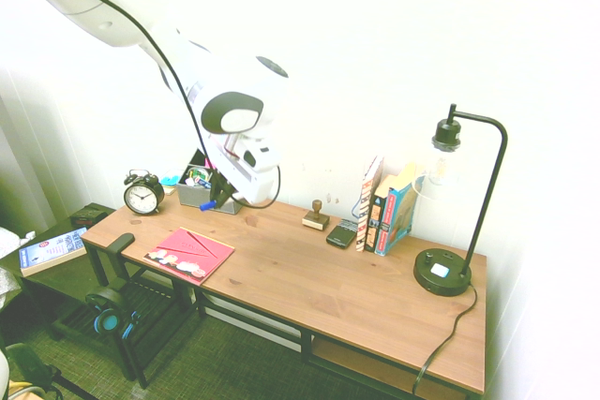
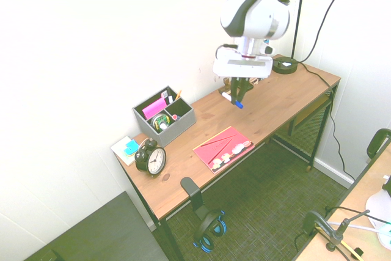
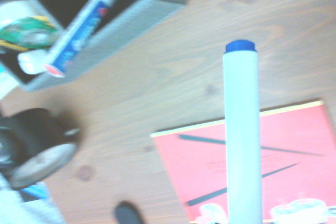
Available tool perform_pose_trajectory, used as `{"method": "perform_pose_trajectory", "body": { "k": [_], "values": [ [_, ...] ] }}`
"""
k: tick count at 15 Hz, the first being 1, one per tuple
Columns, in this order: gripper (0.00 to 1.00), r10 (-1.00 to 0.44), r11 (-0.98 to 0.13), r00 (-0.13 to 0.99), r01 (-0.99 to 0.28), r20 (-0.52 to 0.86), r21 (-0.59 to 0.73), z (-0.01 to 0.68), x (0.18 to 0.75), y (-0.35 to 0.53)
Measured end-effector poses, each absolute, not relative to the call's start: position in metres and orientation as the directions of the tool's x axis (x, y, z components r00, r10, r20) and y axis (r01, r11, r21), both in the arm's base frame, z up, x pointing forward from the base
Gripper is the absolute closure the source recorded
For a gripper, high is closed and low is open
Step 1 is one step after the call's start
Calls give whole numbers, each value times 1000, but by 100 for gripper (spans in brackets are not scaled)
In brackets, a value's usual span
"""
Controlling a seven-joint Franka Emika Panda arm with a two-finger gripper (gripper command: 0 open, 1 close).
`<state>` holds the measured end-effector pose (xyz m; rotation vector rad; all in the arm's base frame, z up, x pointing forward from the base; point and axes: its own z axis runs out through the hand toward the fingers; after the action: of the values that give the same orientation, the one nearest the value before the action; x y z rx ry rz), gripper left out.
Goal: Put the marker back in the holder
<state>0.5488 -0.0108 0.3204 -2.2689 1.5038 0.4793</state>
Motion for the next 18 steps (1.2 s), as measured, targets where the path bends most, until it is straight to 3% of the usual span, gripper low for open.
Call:
{"method": "perform_pose_trajectory", "body": {
  "k": [5, 13, 14, 18],
  "values": [
    [100, -699, -200, 199, -977, -687, -80, 310, 603, 36],
    [100, -660, -83, 43, -996, -750, 17, 236, 644, 39],
    [0, -657, -76, 30, -997, -753, 26, 226, 646, 36],
    [0, -644, -70, 38, -997, -764, 10, 214, 661, 31]
  ]
}}
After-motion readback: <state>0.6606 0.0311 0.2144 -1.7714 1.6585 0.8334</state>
